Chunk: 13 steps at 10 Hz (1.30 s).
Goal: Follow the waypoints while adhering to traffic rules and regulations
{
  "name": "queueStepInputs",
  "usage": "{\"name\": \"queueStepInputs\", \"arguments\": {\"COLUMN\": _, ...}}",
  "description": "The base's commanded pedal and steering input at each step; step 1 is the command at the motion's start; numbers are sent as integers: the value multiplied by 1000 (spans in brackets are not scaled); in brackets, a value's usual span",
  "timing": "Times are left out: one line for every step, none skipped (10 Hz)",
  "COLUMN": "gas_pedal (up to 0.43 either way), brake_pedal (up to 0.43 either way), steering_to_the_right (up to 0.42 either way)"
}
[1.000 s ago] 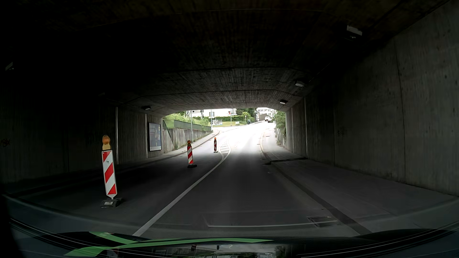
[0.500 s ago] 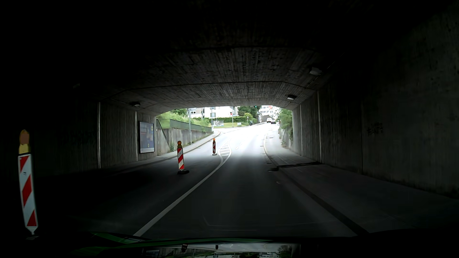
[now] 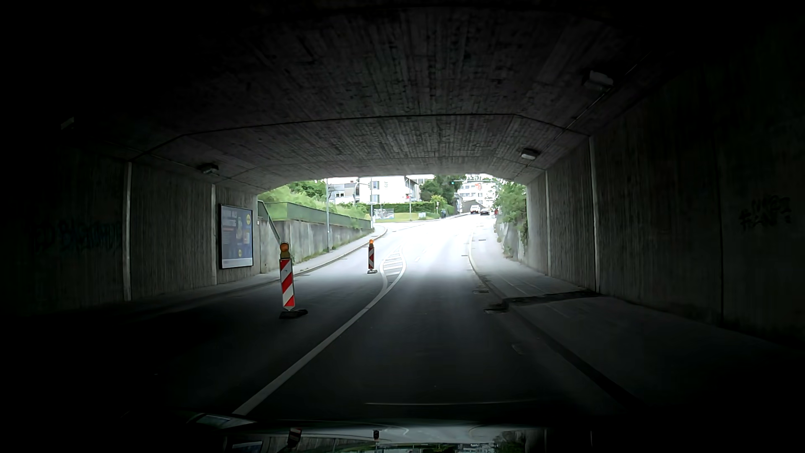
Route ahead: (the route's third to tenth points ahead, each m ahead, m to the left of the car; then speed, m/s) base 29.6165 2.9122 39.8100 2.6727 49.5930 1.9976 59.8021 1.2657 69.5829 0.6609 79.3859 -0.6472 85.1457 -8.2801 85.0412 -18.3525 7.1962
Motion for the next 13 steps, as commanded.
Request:
{"name": "queueStepInputs", "arguments": {"gas_pedal": 150, "brake_pedal": 0, "steering_to_the_right": -10}}
{"name": "queueStepInputs", "arguments": {"gas_pedal": 150, "brake_pedal": 0, "steering_to_the_right": -10}}
{"name": "queueStepInputs", "arguments": {"gas_pedal": 150, "brake_pedal": 0, "steering_to_the_right": -8}}
{"name": "queueStepInputs", "arguments": {"gas_pedal": 150, "brake_pedal": 0, "steering_to_the_right": -6}}
{"name": "queueStepInputs", "arguments": {"gas_pedal": 150, "brake_pedal": 0, "steering_to_the_right": -4}}
{"name": "queueStepInputs", "arguments": {"gas_pedal": 150, "brake_pedal": 0, "steering_to_the_right": -4}}
{"name": "queueStepInputs", "arguments": {"gas_pedal": 150, "brake_pedal": 0, "steering_to_the_right": -4}}
{"name": "queueStepInputs", "arguments": {"gas_pedal": 150, "brake_pedal": 0, "steering_to_the_right": -1}}
{"name": "queueStepInputs", "arguments": {"gas_pedal": 150, "brake_pedal": 0, "steering_to_the_right": 0}}
{"name": "queueStepInputs", "arguments": {"gas_pedal": 150, "brake_pedal": 0, "steering_to_the_right": 0}}
{"name": "queueStepInputs", "arguments": {"gas_pedal": 150, "brake_pedal": 0, "steering_to_the_right": 0}}
{"name": "queueStepInputs", "arguments": {"gas_pedal": 150, "brake_pedal": 0, "steering_to_the_right": 0}}
{"name": "queueStepInputs", "arguments": {"gas_pedal": 150, "brake_pedal": 0, "steering_to_the_right": 1}}
